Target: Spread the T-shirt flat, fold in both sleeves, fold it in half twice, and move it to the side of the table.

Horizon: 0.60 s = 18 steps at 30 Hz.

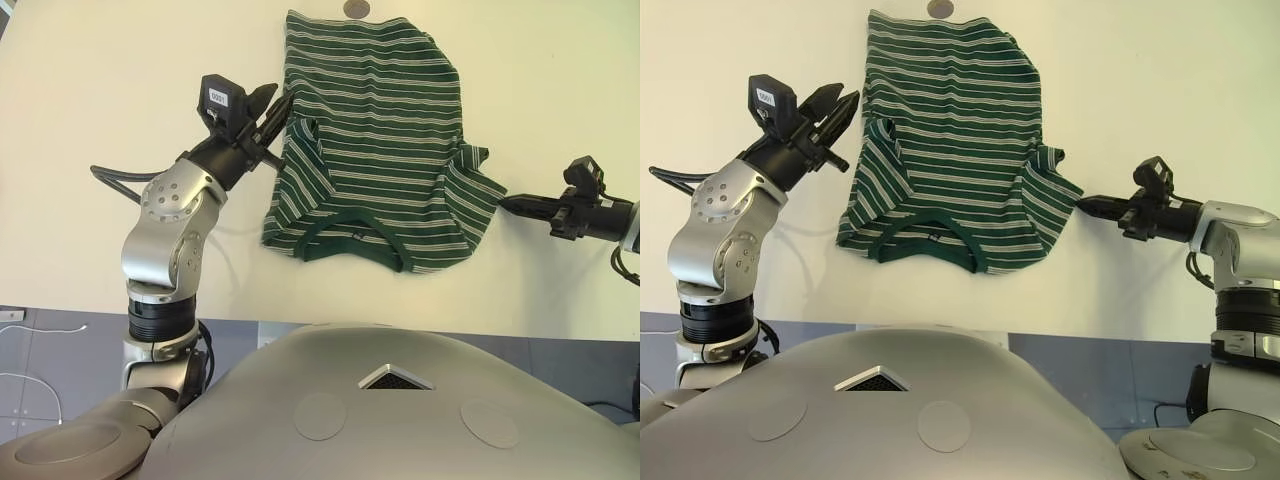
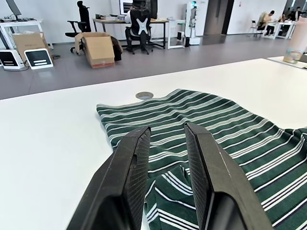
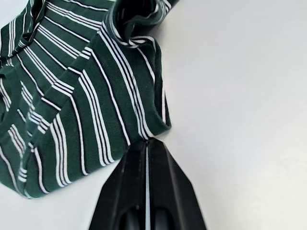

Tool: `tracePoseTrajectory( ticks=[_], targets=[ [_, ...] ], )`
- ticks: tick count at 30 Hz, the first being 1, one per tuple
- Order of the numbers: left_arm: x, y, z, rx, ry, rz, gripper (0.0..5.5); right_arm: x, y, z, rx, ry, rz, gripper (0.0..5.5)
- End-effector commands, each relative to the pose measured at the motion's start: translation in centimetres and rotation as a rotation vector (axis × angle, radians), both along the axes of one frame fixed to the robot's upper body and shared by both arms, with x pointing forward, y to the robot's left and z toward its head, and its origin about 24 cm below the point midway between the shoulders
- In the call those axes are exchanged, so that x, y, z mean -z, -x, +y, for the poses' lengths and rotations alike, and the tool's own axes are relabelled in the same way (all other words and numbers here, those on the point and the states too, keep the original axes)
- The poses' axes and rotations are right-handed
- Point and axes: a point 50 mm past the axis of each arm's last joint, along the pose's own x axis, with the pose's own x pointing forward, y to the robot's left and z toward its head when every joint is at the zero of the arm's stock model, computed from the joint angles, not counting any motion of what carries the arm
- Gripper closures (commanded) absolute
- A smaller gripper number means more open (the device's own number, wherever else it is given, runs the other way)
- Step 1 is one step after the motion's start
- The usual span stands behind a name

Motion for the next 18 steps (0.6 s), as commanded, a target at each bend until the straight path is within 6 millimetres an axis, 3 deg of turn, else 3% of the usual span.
tracePoseTrajectory(
  ticks=[1, 5, 9, 13, 16, 18],
  targets=[
    [0.4, -0.1, 0.1, -0.023, -0.01, 0.002, 4.2, -3.3, -0.5, 2.9, -0.211, -0.093, -0.035, 5.48],
    [0.0, -0.7, 0.0, 0.002, -0.019, -0.009, 4.2, -5.2, -0.3, 8.6, -0.494, -0.131, -0.087, 5.48],
    [-0.4, -1.0, -0.1, 0.04, -0.053, -0.011, 4.2, -3.2, -0.2, 12.9, -0.621, -0.032, -0.11, 5.48],
    [0.3, 0.0, 0.2, 0.086, -0.157, -0.005, 4.2, -2.2, -1.5, 13.9, -0.613, 0.126, -0.219, 4.89],
    [0.9, 1.6, 1.2, 0.154, -0.315, -0.018, 3.67, -4.1, -1.7, 14.2, -0.609, 0.101, -0.332, 4.29],
    [1.6, 3.0, 2.3, 0.243, -0.469, -0.026, 3.25, -5.5, -1.7, 13.1, -0.603, 0.13, -0.396, 3.83]
  ],
)
